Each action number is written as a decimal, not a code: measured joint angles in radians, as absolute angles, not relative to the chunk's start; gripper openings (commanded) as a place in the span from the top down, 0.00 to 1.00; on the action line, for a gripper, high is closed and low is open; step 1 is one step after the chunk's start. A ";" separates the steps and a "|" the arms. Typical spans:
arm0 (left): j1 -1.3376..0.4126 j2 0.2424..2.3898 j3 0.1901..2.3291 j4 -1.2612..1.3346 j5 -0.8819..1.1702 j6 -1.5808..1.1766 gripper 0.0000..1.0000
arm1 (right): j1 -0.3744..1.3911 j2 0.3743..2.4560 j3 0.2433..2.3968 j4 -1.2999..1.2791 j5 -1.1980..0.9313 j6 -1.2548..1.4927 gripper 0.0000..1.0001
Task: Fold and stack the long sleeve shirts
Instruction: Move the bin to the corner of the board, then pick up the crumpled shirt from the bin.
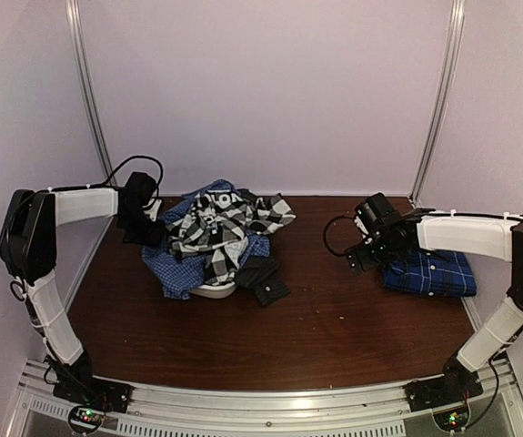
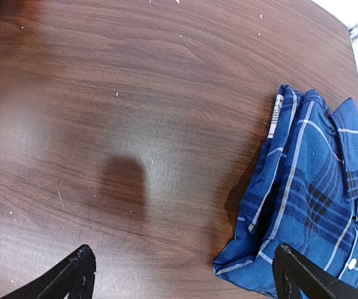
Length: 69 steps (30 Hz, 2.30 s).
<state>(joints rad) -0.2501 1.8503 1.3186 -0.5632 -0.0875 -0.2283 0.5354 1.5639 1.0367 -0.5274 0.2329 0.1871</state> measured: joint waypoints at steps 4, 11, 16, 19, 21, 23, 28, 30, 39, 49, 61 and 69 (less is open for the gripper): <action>-0.162 1.849 1.333 -0.603 -0.084 -0.199 0.95 | 0.538 1.539 1.015 -0.524 0.226 0.187 0.00; 0.036 1.852 1.345 -0.614 -0.120 -0.150 0.95 | 0.538 1.537 1.008 -0.504 0.199 0.182 0.00; 0.138 1.899 1.417 -0.648 -0.129 -0.118 0.86 | 0.542 1.540 1.008 -0.498 0.175 0.181 0.00; 0.182 1.943 1.469 -0.660 -0.149 -0.101 0.72 | 0.550 1.547 1.008 -0.498 0.160 0.182 0.00; 0.204 1.976 1.505 -0.668 -0.201 -0.095 0.61 | 0.558 1.552 1.009 -0.498 0.153 0.182 0.00; 0.221 2.005 1.549 -0.685 -0.248 -0.091 0.52 | 0.565 1.560 1.011 -0.499 0.149 0.182 0.00; 0.234 2.060 1.715 -0.751 -0.361 -0.095 0.38 | 0.579 1.578 1.019 -0.503 0.139 0.186 0.00; 0.235 2.055 1.765 -0.763 -0.355 -0.100 0.30 | 0.586 1.580 1.023 -0.503 0.134 0.189 0.00; 0.194 1.812 1.662 -0.685 0.026 -0.134 0.03 | 0.625 1.615 1.037 -0.505 0.134 0.209 0.00; 0.070 2.008 1.662 -0.621 0.148 -0.168 0.56 | 0.657 1.618 1.056 -0.508 0.139 0.228 0.00; 0.039 1.717 1.520 -0.514 0.305 -0.222 1.00 | 0.675 1.576 1.038 -0.520 0.161 0.262 0.00; -0.218 1.446 1.660 -0.413 0.525 -0.356 1.00 | 0.653 1.497 1.028 -0.529 0.186 0.269 0.00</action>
<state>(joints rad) -0.2180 1.4464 1.6604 -0.4129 0.5255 -0.3561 0.6529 1.4971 1.0279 -0.5285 0.1856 0.2691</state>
